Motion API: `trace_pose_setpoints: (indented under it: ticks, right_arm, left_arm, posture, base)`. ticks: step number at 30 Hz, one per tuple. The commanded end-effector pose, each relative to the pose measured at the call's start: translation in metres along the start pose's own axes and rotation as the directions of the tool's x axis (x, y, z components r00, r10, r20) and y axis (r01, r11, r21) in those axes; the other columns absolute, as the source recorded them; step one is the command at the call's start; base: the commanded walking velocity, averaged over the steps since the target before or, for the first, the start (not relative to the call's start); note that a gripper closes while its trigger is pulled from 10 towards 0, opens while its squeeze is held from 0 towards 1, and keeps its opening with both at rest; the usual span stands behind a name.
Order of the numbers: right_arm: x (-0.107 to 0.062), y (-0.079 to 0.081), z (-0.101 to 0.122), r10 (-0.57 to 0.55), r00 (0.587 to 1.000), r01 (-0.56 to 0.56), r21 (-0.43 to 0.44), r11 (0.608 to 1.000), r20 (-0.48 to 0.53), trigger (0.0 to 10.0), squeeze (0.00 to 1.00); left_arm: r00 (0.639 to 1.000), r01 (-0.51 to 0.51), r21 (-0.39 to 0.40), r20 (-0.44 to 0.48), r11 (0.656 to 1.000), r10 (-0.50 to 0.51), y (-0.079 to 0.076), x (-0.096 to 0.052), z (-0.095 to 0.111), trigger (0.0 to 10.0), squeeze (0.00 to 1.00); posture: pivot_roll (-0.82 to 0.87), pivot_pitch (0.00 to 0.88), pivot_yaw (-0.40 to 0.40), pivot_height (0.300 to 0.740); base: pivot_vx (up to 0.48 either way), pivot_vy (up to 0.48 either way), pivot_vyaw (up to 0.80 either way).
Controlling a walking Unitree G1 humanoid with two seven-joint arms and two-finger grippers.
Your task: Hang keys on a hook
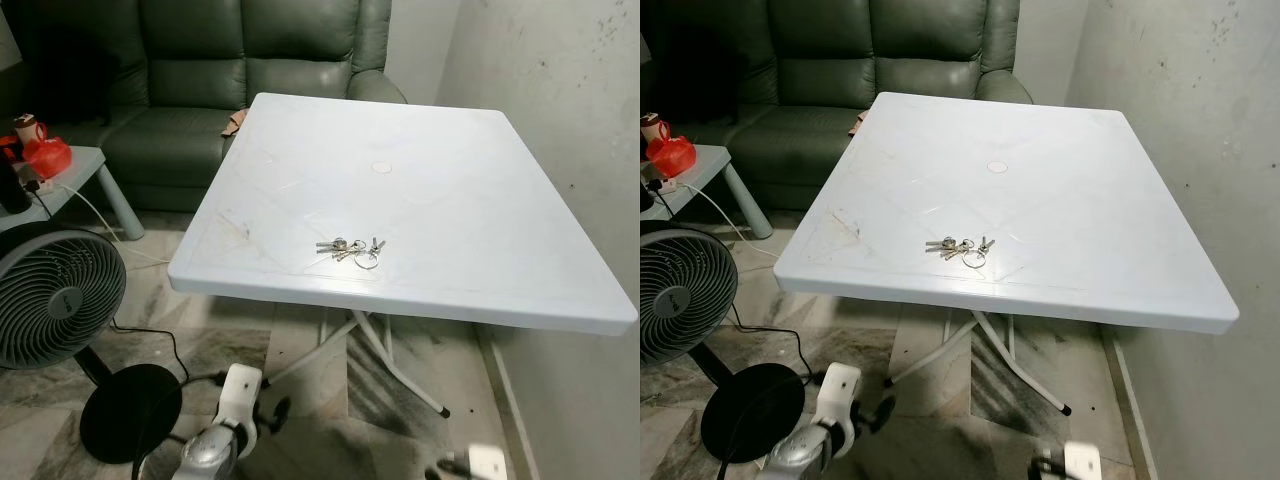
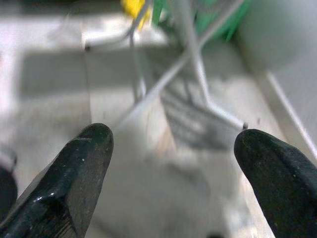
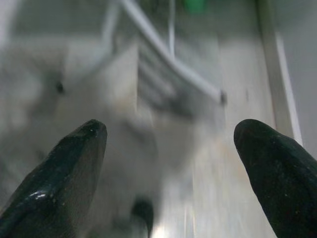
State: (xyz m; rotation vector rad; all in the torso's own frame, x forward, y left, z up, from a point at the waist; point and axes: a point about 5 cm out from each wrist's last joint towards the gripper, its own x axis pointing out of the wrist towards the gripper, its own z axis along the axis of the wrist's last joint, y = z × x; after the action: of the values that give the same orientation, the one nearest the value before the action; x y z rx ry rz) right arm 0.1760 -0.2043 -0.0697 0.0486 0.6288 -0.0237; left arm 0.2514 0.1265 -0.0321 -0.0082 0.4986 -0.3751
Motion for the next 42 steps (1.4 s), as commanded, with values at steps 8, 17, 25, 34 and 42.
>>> trace_pose_setpoints:
  ticks: [8,17,25,34,42]
  right_arm:
    - [0.004,0.024,0.039,0.219,0.941,-0.174,-0.187,0.967,0.257,10.0,0.00]
    - [-0.002,0.044,0.073,0.371,0.820,-0.250,-0.311,0.917,0.436,10.0,0.00]
    - [-0.007,0.055,0.105,0.416,0.716,-0.250,-0.351,0.902,0.560,10.0,0.00]
    - [-0.013,0.064,0.127,0.407,0.663,-0.254,-0.323,0.912,0.628,10.0,0.00]
    - [-0.006,0.057,0.149,0.263,0.695,-0.202,-0.170,0.965,0.669,10.0,0.00]
  left_arm:
    - [0.957,0.180,0.157,0.200,0.971,-0.210,-0.018,0.008,0.039,10.0,0.00]
    - [0.885,0.272,0.246,0.317,0.930,-0.342,-0.028,0.007,0.063,10.0,0.00]
    - [0.805,0.301,0.336,0.412,0.892,-0.427,-0.037,0.006,0.089,10.0,0.00]
    - [0.746,0.294,0.337,0.504,0.894,-0.436,-0.038,0.001,0.112,10.0,0.00]
    - [0.778,0.199,0.103,0.589,0.975,-0.221,-0.018,0.006,0.130,10.0,0.00]
  posture:
    - [-0.08,0.021,0.008,0.740]
    - [-0.08,0.031,0.023,0.740]
    - [-0.07,0.030,0.028,0.740]
    - [-0.06,0.044,0.022,0.740]
    - [-0.05,0.044,0.003,0.740]
  base:
    - [0.000,0.000,0.00]
    - [0.000,0.000,0.00]
    - [0.000,0.000,0.00]
    - [0.000,0.000,0.00]
    - [0.000,0.000,0.00]
